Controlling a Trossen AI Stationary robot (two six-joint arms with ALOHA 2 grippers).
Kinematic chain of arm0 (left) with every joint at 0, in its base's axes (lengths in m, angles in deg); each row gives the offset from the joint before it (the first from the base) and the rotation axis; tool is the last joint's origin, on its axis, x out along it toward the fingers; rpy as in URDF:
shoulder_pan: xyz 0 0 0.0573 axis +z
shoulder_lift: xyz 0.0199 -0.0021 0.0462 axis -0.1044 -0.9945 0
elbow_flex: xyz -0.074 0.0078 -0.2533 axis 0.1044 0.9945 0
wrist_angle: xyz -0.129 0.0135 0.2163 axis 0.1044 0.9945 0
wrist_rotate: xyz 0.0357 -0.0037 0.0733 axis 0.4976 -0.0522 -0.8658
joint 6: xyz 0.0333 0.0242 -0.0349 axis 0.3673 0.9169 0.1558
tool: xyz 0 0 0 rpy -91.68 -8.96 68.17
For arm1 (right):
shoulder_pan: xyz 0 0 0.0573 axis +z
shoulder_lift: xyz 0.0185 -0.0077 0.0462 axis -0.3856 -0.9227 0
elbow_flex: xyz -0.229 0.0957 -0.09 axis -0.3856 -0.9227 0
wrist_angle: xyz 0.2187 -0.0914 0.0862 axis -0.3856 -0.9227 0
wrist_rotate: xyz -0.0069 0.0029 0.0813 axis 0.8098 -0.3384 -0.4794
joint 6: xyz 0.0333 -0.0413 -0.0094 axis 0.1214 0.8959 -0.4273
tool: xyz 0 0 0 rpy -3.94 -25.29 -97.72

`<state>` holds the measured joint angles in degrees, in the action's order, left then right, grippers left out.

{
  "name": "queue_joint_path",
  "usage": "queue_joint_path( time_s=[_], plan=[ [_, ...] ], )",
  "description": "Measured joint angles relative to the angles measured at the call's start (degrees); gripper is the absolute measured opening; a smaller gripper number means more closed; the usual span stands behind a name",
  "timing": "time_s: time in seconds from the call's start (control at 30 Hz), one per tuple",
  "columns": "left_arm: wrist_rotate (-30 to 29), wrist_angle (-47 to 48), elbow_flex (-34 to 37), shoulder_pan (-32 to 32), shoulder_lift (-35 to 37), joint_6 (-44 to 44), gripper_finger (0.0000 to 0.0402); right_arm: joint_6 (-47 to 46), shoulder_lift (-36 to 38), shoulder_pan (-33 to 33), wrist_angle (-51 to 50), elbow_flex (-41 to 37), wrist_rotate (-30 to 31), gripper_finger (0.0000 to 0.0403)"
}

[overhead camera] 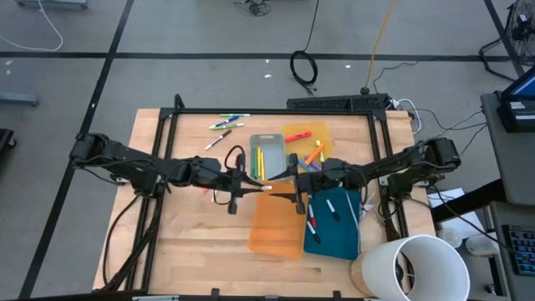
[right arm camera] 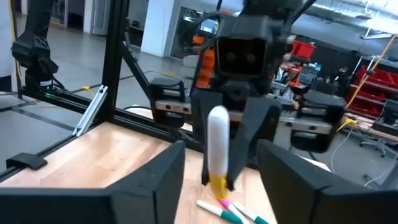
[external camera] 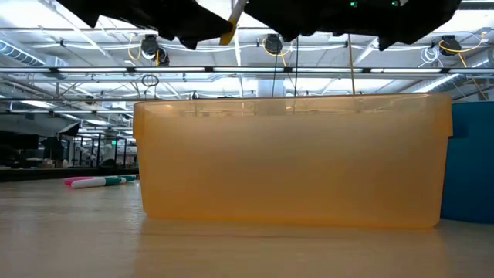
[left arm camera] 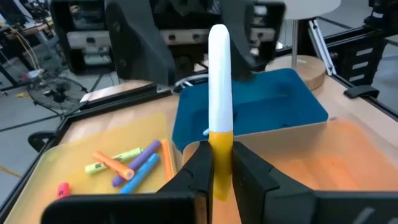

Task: Pick & Place Markers
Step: Put the white and yellow highlighter pen into the blue bin

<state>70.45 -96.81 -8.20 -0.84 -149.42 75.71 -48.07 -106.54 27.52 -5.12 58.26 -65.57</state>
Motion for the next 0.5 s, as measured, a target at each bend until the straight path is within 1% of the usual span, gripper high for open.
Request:
queue_joint_path(
  time_s=[0.13,0.27,0.37,0.5],
  plan=[
    [0.3,-0.1,0.0,-0.3,0.0,0.0,0.0038,-0.6,-2.9,0.0,-0.1,3.3,-0.9,0.0221],
    [0.3,0.2,0.0,-0.3,0.0,-0.5,0.0038,-1.2,-5.6,0.0,-0.1,6.4,-6.1,0.0231],
    [0.3,0.5,0.0,-0.3,0.0,-0.5,0.0038,-1.2,-7.6,0.0,-0.5,7.8,-6.0,0.0221],
    [0.3,0.6,0.0,-0.8,0.0,-0.9,0.0038,-0.4,-9.2,-0.4,-0.6,8.4,-6.0,0.0189]
  ],
)
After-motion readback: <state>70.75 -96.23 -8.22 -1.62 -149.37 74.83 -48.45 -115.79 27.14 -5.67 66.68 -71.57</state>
